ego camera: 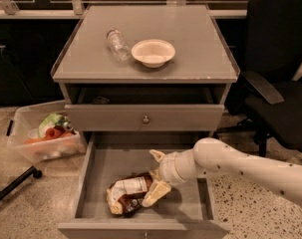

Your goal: Pick brown chip bag from middle drawer and place on counter

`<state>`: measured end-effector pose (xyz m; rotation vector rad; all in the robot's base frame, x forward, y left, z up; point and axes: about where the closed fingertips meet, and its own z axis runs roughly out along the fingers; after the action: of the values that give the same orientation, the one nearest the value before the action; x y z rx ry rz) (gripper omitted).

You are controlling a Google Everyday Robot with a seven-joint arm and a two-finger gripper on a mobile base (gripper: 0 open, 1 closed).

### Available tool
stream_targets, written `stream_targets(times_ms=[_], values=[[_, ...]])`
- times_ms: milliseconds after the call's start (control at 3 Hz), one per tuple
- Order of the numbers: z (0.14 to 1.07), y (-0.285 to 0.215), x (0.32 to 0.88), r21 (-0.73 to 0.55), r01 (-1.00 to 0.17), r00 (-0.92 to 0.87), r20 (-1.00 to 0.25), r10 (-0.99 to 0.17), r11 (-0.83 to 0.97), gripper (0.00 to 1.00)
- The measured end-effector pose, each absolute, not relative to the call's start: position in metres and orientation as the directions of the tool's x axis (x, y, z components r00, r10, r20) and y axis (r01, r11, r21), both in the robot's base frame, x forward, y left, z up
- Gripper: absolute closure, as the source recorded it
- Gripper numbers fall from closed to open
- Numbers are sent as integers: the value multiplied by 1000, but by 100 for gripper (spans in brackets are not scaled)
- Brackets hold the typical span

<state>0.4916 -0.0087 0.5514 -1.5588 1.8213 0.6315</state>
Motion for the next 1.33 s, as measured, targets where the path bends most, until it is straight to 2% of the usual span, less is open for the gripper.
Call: stream_targets(times_ms=[333, 1333], values=[[525, -9, 503, -64, -977, -102, -698, -709, 204, 0], [371, -27, 555, -71, -965, -177, -542, -822, 254, 0]])
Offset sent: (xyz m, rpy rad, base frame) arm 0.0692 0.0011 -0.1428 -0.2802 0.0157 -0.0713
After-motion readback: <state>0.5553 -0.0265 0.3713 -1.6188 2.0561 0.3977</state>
